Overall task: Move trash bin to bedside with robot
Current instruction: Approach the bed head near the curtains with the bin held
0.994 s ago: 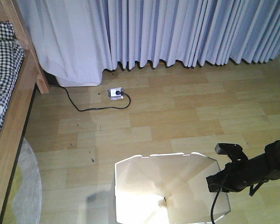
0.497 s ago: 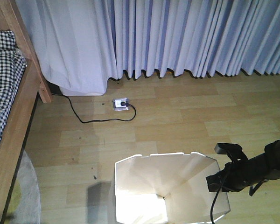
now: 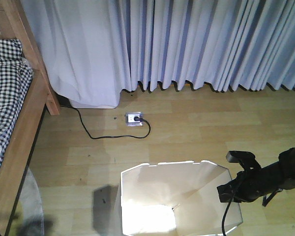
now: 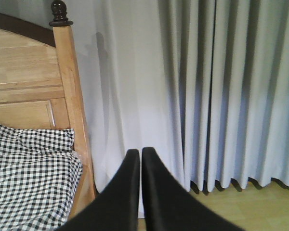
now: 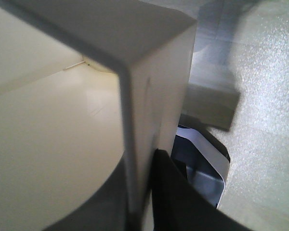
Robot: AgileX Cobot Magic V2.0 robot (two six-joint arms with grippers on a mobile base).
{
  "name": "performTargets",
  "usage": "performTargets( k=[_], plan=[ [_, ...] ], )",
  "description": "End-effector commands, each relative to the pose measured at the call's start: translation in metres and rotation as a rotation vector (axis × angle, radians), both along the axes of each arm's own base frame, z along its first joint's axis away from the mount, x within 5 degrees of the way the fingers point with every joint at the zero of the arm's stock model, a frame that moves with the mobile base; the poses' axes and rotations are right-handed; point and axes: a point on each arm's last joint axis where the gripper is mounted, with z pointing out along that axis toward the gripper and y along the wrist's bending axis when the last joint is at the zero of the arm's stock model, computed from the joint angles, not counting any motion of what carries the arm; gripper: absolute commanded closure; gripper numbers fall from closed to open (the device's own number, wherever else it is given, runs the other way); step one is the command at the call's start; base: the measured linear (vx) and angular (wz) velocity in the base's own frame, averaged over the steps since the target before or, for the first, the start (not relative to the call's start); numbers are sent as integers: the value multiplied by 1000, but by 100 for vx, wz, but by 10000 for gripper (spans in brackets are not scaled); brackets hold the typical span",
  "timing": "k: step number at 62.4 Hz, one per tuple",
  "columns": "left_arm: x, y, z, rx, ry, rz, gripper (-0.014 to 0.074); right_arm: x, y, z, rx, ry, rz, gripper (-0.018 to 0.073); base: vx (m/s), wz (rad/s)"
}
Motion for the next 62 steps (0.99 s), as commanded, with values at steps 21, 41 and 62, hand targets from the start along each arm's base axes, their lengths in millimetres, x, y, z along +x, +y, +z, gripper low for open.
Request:
performTargets(
  k=[21,41,62],
  plan=[
    [-1,-1,4,-22,-77,-9,603,11,15,27,218,-93,2,564,16,5],
    [-1,-1,4,-22,-77,-9,603,11,15,27,218,-93,2,564,16,-1],
    [-1,-1,4,-22,-77,-9,603,11,15,27,218,-93,2,564,14,-1]
  ],
)
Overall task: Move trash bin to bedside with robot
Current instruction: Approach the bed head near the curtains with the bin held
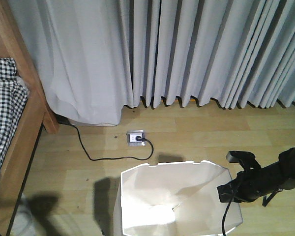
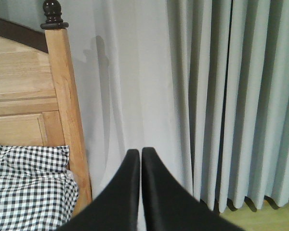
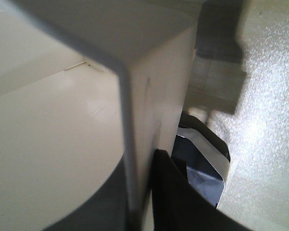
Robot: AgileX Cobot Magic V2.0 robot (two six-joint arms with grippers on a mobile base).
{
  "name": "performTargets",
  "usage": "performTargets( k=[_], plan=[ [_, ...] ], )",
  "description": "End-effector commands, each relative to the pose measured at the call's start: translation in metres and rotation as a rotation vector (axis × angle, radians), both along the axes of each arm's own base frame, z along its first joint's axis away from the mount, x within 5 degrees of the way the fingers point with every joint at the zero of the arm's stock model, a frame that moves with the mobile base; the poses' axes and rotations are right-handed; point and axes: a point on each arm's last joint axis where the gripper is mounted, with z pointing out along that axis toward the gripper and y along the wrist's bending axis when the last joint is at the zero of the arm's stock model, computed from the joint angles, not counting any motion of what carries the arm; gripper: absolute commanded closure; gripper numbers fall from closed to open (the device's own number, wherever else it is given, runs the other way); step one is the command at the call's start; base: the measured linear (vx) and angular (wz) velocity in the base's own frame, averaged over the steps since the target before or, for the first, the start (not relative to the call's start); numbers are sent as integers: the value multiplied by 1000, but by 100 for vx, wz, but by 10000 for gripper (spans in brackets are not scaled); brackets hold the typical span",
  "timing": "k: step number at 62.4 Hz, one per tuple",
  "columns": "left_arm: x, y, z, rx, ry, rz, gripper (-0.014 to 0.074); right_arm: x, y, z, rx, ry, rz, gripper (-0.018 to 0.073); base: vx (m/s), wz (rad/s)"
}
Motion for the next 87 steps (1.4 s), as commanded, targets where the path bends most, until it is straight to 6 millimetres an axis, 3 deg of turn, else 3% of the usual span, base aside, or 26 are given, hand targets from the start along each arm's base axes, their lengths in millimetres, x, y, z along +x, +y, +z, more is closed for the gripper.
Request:
performTargets(
  k=[1,87],
  plan=[
    [-1,-1,4,-22,-77,-9,603,11,15,27,218,-93,2,564,14,1],
    [-1,-1,4,-22,-77,-9,603,11,15,27,218,-93,2,564,8,2]
  ],
)
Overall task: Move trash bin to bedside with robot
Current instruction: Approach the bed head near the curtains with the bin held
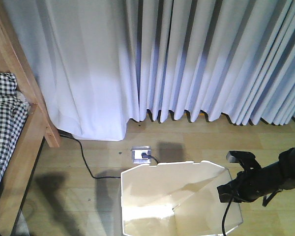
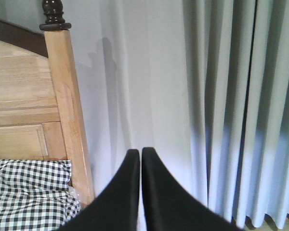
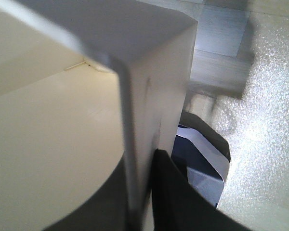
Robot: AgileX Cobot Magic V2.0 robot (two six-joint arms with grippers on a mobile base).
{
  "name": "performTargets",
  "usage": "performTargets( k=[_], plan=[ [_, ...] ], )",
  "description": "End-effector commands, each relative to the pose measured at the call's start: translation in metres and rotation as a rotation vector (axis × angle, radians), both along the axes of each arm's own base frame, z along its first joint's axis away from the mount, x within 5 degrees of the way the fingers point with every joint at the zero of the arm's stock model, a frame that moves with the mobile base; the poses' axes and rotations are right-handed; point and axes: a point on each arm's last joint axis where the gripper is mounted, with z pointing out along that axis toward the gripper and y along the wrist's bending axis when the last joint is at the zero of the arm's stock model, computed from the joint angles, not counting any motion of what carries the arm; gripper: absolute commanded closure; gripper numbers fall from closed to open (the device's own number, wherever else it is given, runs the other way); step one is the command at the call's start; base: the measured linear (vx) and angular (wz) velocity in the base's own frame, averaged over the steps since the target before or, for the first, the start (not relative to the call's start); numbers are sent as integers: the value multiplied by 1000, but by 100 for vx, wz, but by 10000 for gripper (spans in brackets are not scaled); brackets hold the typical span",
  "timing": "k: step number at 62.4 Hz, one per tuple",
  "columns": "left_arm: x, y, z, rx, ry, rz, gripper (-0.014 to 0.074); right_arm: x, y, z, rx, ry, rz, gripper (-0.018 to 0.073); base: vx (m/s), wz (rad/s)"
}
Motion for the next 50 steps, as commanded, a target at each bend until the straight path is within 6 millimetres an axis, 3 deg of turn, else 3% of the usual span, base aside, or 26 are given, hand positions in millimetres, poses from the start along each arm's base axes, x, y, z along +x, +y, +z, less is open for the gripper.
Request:
performTargets(
  k=[1,50],
  plan=[
    [-1,-1,4,-22,-77,-9,603,11,15,27,218,-93,2,564,5,6],
    [-1,-1,4,-22,-77,-9,603,11,15,27,218,-93,2,564,2,3]
  ],
)
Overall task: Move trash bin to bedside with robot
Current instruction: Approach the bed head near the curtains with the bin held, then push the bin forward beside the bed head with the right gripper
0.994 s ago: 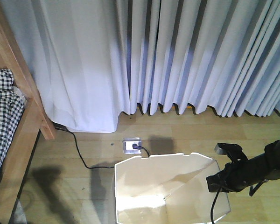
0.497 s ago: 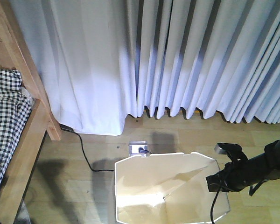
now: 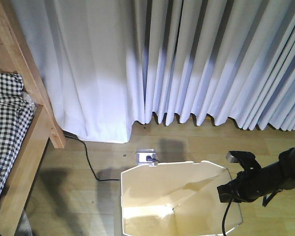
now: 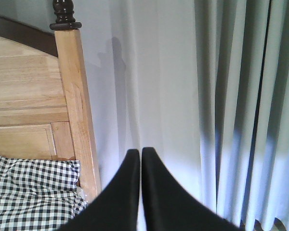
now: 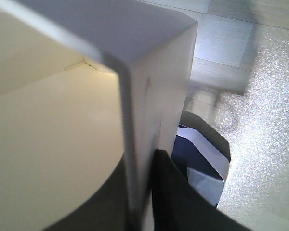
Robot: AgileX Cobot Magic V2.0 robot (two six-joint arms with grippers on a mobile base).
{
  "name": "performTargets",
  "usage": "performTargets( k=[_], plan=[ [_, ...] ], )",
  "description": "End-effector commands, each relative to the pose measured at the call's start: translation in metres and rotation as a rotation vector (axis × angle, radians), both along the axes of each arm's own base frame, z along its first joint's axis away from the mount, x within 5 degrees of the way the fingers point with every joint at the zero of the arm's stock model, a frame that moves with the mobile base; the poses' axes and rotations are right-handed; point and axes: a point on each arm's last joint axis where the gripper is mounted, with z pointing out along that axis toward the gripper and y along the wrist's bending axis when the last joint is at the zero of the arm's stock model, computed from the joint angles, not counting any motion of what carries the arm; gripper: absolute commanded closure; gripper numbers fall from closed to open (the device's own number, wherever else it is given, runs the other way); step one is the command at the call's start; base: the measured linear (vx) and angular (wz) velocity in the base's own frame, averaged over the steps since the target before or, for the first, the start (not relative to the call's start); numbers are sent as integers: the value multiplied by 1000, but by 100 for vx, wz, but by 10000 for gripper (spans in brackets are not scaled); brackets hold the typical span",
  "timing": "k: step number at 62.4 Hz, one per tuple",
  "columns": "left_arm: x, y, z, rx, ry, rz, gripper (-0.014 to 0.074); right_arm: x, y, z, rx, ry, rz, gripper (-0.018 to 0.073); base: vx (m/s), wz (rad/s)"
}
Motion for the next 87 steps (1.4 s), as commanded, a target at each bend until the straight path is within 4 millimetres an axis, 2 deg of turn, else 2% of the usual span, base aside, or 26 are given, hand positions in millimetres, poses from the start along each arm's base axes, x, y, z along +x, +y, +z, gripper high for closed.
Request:
performTargets(
  k=[1,10,26,50,64,87],
  plan=[
    [-1,-1,4,-22,-77,-9,603,11,15,27,218,-93,2,564,0,0],
    [-1,-1,4,-22,-77,-9,603,11,13,26,198,-91,2,564,0,-1],
    [-1,-1,4,-22,-77,-9,603,19,5,21,113,-77,-134,564,0,0],
    [-1,-1,4,-22,-77,-9,603,73,-22,18,-102,-124,-221,564,0,0],
    [-1,-1,4,-22,-77,-9,603,99,-27,-10,-106,-85,-207,561,0,0],
    [-1,-1,4,-22,-77,-9,603,130,-30,-65,-81,-35,-130,558,0,0]
  ],
)
